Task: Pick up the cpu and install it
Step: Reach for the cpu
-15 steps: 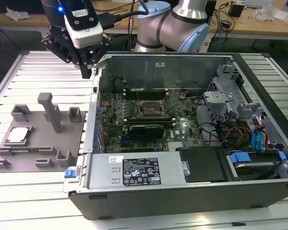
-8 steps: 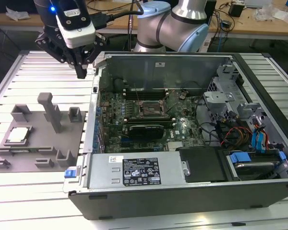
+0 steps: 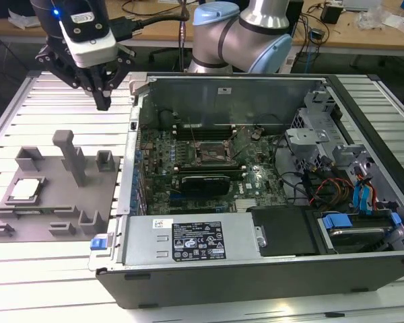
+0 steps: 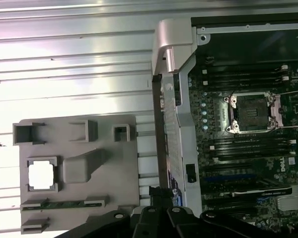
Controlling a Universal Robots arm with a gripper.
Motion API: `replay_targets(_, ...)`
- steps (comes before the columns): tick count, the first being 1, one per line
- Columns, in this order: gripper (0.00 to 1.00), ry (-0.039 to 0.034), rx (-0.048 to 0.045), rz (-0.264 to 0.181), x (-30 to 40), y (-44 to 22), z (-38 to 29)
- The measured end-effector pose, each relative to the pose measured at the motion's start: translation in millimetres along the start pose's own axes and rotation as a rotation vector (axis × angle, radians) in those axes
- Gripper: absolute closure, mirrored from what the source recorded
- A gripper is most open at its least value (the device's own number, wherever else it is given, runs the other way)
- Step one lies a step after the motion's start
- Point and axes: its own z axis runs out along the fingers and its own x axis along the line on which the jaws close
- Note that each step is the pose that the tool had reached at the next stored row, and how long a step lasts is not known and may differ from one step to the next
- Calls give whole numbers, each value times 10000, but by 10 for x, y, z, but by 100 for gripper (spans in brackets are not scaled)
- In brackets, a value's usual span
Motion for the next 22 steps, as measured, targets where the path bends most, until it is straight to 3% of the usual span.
replay_targets(16,89,0,-10,0,370,-28,-7)
replay_targets(19,89,-2,-11,1,505,-38,-3)
replay_targets(22,89,-3,-12,0,599,-45,3)
